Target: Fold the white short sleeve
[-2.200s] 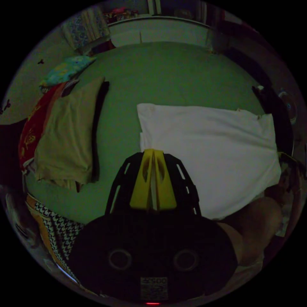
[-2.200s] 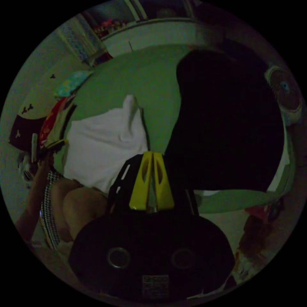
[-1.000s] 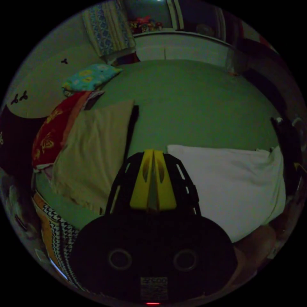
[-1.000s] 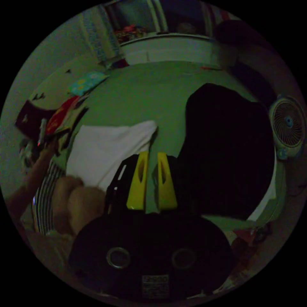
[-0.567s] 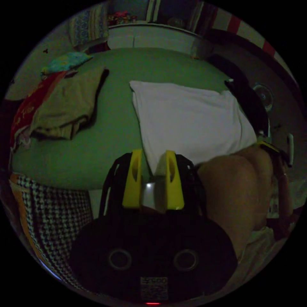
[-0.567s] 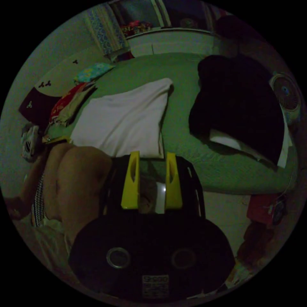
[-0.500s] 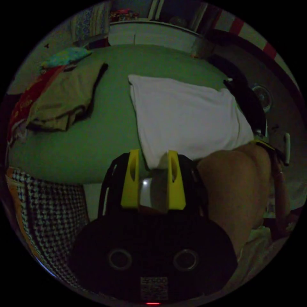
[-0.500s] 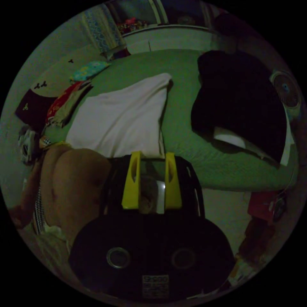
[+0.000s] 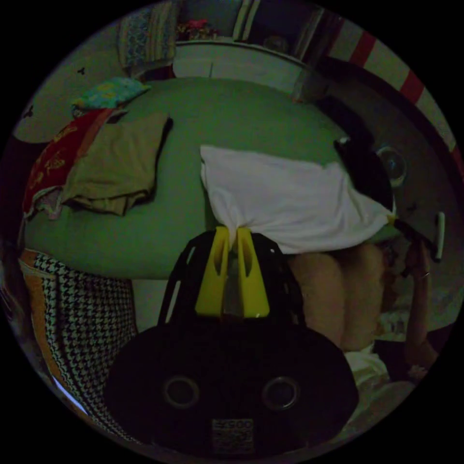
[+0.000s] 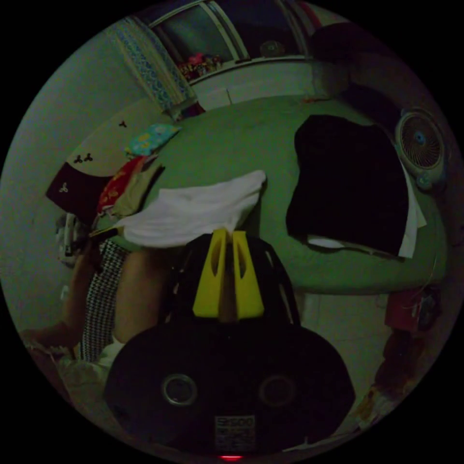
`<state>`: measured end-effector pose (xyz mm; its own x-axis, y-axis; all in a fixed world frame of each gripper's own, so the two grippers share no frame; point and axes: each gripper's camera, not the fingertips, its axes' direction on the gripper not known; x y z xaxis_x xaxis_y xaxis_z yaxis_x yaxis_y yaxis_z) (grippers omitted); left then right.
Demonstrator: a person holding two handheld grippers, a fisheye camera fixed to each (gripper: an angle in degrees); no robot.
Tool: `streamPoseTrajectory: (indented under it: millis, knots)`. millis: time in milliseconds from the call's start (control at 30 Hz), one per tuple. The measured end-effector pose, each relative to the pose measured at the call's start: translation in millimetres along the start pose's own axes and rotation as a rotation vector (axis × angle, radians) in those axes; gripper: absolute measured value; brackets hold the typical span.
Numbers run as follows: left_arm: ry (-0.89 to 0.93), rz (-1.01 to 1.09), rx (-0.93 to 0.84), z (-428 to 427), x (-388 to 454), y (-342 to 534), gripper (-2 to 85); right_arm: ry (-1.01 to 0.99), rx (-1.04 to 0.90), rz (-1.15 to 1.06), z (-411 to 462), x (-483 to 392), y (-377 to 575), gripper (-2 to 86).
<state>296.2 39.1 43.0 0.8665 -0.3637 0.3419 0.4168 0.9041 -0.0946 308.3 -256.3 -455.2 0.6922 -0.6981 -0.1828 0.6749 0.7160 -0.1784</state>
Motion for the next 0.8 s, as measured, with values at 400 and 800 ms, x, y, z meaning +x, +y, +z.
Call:
streamPoseTrajectory:
  millis: [400, 800]
  knots:
    - [-0.03, -0.104, -0.185, -6, 28, 26, 7.7, -0.034, -0.194, -0.011, 12, 1, 41, 3.7]
    - [0.247, 0.478, -0.077, -7, 261, 10, 15.5, -0.117, -0.195, 0.07, 48, 30, -106, 11.4]
